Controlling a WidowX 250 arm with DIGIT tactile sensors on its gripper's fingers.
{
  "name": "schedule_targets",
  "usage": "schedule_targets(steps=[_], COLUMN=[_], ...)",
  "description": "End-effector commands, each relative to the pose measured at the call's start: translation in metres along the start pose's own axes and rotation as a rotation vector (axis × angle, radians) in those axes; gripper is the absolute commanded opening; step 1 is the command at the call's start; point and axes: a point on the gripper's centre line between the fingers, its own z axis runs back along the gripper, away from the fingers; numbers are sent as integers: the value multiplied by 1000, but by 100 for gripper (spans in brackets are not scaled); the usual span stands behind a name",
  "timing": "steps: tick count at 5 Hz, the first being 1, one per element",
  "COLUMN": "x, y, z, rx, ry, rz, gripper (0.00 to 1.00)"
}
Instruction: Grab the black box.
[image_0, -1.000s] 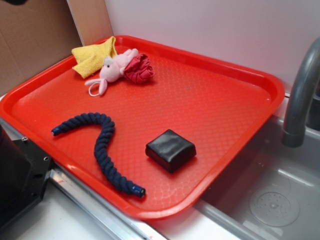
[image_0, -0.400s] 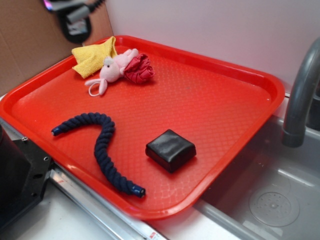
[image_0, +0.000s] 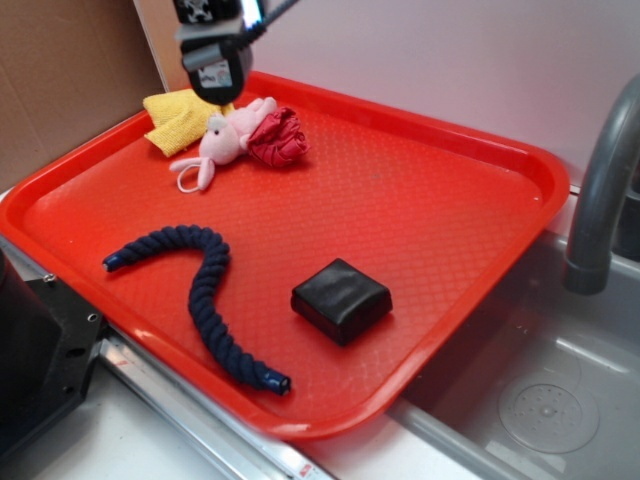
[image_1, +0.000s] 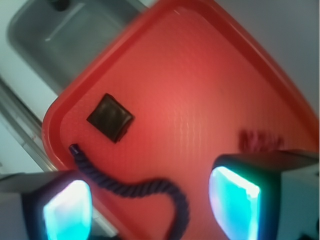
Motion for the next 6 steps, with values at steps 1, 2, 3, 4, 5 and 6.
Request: schedule_targets(steps=[1, 2, 3, 4, 5, 6], x=[26, 23, 21, 24, 31, 35], y=[-24, -32, -27, -35, -46, -56], z=[-12, -25, -39, -51, -68, -86], rx=[36, -28, -76, -85, -106, -82], ry=[-72, -88, -112, -111, -99, -41], rz=[-501, -744, -744, -729, -697, -704], gripper=[100, 100, 100, 100, 100, 100])
